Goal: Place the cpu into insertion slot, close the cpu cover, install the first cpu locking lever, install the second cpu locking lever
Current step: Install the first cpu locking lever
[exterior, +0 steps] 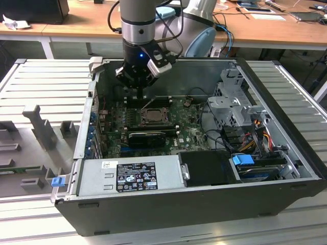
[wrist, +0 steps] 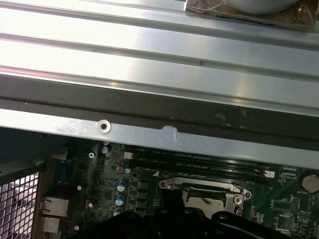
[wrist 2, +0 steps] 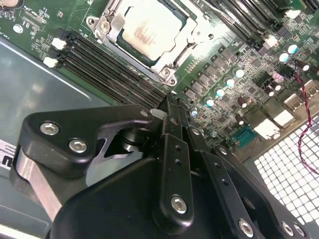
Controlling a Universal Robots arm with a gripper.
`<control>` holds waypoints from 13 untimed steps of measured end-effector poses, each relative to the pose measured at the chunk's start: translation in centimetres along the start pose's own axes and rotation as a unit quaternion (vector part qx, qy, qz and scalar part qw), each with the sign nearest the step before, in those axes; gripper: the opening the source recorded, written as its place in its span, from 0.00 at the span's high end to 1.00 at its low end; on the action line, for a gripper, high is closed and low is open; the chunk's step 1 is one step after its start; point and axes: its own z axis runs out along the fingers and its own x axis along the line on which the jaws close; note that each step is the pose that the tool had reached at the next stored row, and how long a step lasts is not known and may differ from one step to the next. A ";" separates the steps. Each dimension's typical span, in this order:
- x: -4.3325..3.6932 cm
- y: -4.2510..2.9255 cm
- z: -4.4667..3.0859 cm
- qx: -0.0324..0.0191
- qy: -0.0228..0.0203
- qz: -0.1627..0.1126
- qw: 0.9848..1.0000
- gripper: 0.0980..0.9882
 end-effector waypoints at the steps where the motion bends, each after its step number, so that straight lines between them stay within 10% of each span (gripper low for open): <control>1: -0.05 -0.01 0.00 0.000 0.000 0.000 1.000 0.99; 13: -0.94 -0.12 0.01 0.000 0.000 0.000 1.000 0.99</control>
